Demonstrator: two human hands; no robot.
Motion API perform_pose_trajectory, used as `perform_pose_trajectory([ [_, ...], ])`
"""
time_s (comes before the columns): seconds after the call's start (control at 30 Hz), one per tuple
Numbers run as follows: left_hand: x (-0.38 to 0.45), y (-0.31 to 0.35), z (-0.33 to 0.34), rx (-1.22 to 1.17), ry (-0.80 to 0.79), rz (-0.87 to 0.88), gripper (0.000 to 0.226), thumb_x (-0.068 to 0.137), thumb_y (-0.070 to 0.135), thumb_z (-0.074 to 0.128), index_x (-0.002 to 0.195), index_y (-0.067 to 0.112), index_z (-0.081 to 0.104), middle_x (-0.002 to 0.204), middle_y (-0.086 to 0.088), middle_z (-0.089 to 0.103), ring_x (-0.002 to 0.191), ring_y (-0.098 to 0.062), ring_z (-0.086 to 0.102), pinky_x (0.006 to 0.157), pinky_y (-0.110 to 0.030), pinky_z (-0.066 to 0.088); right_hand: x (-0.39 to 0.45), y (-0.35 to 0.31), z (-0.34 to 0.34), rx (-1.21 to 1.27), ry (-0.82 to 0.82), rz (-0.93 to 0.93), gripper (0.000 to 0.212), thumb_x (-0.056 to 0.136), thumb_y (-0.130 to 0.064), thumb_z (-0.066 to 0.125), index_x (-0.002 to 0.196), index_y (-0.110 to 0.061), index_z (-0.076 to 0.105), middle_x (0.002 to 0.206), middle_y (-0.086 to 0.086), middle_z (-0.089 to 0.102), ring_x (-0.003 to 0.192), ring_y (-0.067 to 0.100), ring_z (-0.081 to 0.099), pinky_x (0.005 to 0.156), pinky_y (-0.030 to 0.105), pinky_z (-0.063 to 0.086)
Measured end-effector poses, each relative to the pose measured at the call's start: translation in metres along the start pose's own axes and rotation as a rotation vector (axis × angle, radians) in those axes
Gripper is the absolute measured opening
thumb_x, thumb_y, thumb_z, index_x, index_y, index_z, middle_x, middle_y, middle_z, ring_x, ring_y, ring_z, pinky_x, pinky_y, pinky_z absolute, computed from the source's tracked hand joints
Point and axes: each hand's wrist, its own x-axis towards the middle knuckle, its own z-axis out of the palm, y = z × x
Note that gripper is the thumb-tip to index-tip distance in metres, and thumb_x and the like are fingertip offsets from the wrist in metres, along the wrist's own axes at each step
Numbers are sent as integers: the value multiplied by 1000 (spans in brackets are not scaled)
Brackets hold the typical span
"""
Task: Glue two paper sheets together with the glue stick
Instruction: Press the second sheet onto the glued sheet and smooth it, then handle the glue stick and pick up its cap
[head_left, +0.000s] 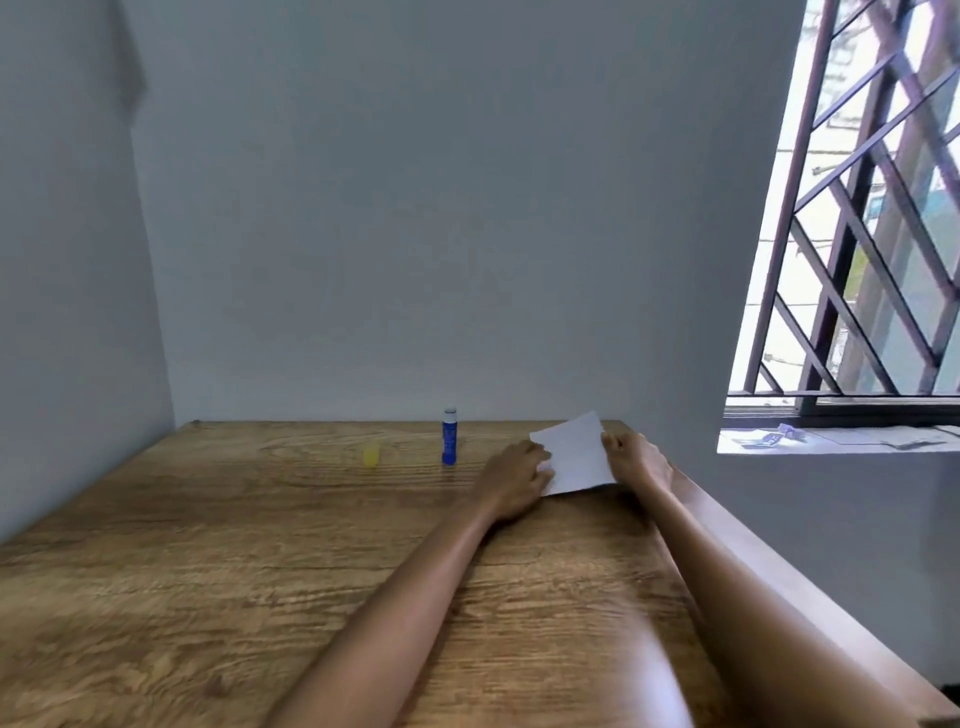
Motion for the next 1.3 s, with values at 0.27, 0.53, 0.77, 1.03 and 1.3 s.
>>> perform_pose_trajectory([
  [0.27,15,10,16,-11,-70,-12,39,100,31,34,117,7,59,124,-14,54,112,-28,51,94,-40,42,7,7,7,-75,67,-23,38,99,-32,37,98,-3,61,114,22,61,102,39,58,76,37,38],
  [0.53,-33,-15,-28,227,437,347,28,96,23,40,100,7,63,104,-10,60,91,-22,56,72,-33,47,-31,-37,7,-25,137,-590,23,97,-25,44,109,-8,51,112,15,54,90,38,61,67,38,44],
  [0.77,-65,-68,-65,-13,743,-110,26,88,1,45,111,8,56,114,-8,56,103,-19,52,79,-28,44,-58,-129,73,199,-223,-412,78,82,-44,67,142,-8,30,144,13,33,130,30,39,97,43,41],
  [1.03,-63,-100,-63,-248,556,-248,33,90,4,46,122,9,50,123,-7,50,113,-20,49,87,-25,40,-53,-145,112,328,-151,-351,19,92,-28,56,98,-12,47,102,11,59,92,29,57,67,32,38],
  [1.3,-60,-96,-64,-716,445,-200,31,94,30,53,120,13,55,112,-2,59,104,-19,60,81,-25,48,-99,-164,94,703,-235,-575,16,93,-14,54,109,-16,52,92,-1,65,74,14,64,63,25,51],
])
